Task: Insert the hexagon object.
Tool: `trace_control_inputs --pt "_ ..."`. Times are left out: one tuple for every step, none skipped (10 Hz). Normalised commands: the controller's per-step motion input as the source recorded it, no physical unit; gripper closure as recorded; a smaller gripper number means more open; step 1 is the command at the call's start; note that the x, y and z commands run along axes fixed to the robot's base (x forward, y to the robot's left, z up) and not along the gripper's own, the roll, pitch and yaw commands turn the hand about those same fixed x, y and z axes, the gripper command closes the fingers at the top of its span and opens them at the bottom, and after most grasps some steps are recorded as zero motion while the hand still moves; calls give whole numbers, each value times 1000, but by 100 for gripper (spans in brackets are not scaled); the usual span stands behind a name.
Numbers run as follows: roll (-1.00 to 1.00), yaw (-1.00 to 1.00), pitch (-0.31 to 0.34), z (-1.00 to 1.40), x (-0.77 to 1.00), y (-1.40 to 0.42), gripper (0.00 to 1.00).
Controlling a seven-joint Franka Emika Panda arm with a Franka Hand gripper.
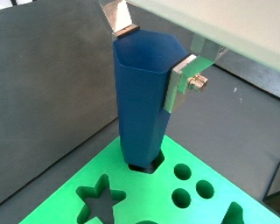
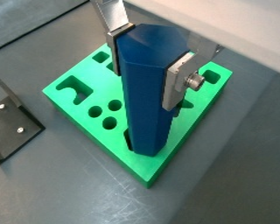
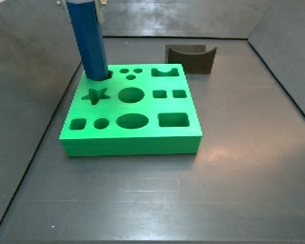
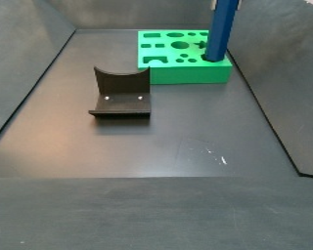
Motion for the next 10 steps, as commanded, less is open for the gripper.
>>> trace_control_inputs --pt "-63 49 0 -406 443 189 100" --pt "-54 57 0 -391 534 183 100" --pt "-66 46 0 -394 509 134 100" --pt "-94 -57 -121 -360 134 0 100" --pt "-114 -29 -196 -320 0 -9 100" --pt "-184 0 -146 -260 0 -46 100" --pt "-227 0 -129 -214 0 -49 100" --pt "-230 0 -117 -134 0 -66 100" --pt "-253 0 -119 -63 0 -43 100" --pt "-299 0 -110 -3 0 0 100"
